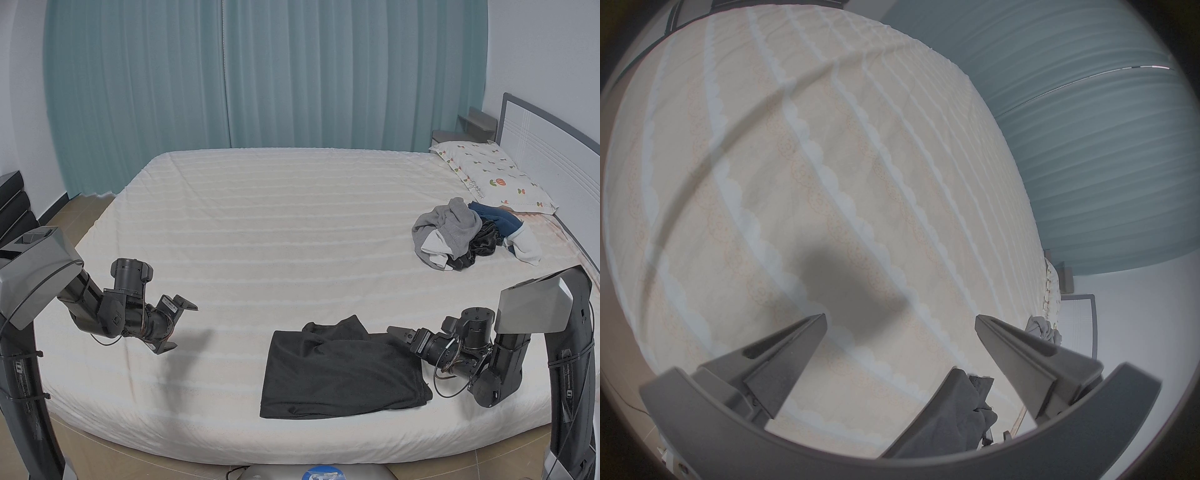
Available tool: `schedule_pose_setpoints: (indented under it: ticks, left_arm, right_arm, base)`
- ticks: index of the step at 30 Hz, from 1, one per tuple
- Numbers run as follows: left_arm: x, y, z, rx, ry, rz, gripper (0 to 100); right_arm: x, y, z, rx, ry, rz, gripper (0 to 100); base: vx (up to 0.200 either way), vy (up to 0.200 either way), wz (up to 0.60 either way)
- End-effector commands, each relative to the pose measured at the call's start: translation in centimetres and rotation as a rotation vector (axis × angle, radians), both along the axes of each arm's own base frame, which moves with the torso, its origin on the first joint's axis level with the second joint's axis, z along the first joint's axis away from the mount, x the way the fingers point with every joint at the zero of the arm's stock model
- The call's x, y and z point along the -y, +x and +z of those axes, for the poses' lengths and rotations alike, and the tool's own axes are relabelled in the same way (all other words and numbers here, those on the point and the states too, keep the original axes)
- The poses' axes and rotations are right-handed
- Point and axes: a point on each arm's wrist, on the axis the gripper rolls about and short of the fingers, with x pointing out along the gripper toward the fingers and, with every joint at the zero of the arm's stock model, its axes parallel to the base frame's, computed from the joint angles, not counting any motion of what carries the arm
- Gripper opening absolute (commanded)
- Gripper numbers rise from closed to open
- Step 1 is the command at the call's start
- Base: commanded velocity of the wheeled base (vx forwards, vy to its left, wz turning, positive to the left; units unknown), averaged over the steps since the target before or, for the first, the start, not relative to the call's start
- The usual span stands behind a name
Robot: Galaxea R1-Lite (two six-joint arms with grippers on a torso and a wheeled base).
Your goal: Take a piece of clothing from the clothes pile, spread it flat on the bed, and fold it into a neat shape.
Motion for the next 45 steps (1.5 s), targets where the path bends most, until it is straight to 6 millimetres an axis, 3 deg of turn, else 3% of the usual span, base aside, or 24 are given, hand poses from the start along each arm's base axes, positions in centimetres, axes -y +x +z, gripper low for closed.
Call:
schedule_pose_setpoints:
  ticks: [1, 6, 7, 21, 45]
  left_arm:
    - [0.0, 0.0, -0.1, -0.001, 0.0, 0.0, 100]
    - [0.0, 0.0, -0.1, -0.001, 0.0, 0.0, 100]
    - [0.0, 0.0, -0.1, -0.001, 0.0, 0.0, 100]
    - [0.0, 0.0, -0.1, -0.003, 0.0, 0.0, 100]
    - [0.0, -0.1, -0.1, -0.004, 0.0, 0.0, 100]
  right_arm:
    - [-0.3, 0.5, -0.9, -0.005, -0.002, 0.004, 100]
    - [-0.4, 0.8, -1.2, -0.004, -0.002, 0.001, 100]
    - [-0.3, 1.0, -1.2, 0.002, -0.001, -0.006, 0]
    - [2.1, 2.4, -0.3, 0.03, 0.039, -0.136, 0]
    - [3.0, 3.0, -0.4, 0.029, 0.067, -0.184, 0]
  base:
    - [0.0, 0.0, 0.0]
    - [0.0, 0.0, 0.0]
    - [0.0, 0.0, 0.0]
    - [0.0, 0.0, 0.0]
    - [0.0, 0.0, 0.0]
